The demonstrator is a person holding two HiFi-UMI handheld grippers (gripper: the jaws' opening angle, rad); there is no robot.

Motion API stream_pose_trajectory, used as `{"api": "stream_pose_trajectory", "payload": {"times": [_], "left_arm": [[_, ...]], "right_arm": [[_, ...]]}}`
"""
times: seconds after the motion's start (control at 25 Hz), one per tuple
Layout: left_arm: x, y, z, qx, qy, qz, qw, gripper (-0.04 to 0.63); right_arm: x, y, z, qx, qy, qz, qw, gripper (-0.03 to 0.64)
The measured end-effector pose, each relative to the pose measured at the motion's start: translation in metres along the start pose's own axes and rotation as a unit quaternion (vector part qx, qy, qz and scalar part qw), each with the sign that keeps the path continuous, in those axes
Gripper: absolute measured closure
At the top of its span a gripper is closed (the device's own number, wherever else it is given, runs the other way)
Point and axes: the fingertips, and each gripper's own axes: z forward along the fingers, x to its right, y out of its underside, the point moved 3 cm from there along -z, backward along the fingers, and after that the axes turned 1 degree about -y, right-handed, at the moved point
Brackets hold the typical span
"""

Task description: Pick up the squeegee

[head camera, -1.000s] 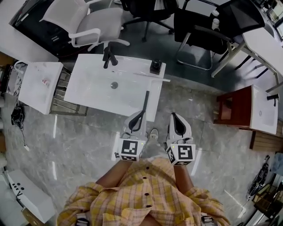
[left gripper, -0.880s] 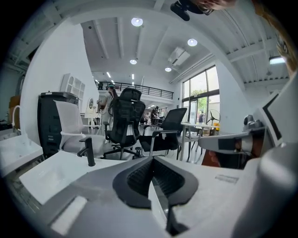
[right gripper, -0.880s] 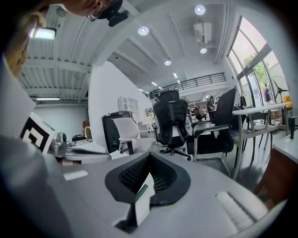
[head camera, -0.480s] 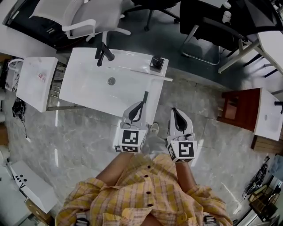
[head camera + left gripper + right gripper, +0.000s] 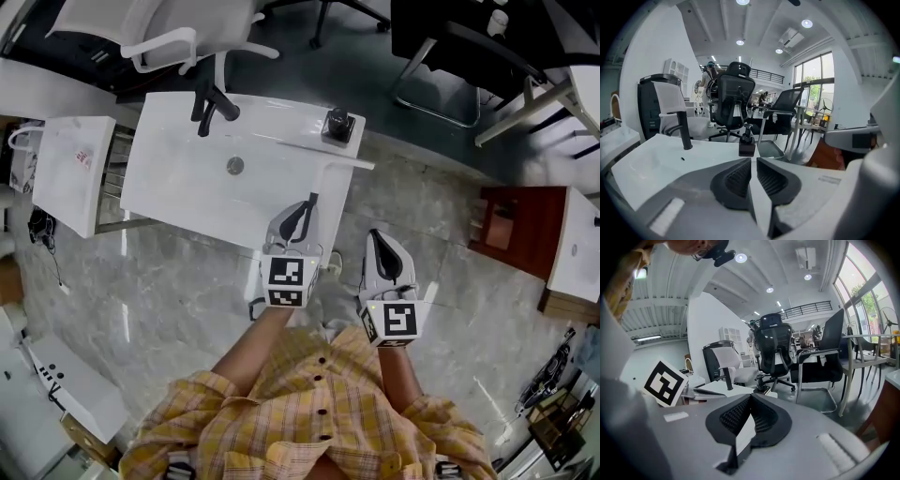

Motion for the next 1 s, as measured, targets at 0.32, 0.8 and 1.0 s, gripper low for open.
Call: {"api": "stream_pose_trajectory", "payload": {"times": [0.32,0.8,1.0], "left_arm": [[-0.001,0.011,0.033,-0.026,0.000,-0.002,0.9997,0.506],[-0.009,0.030,0.074,-0.075,-0.018,-0.013,0.9969,0.479],[-0.013,0.037,0.090,-0.095,-0.026,-0.018,0.9950,0.479]], "right_arm": [[0.009,0.006,0.007,-0.005,0.001,0.006,1.000,0.620],[0.014,0.017,0.012,-0.019,-0.017,0.006,1.000,0.620],[0.017,0.020,0.012,-0.031,-0.027,-0.011,0.999,0.620]]}}
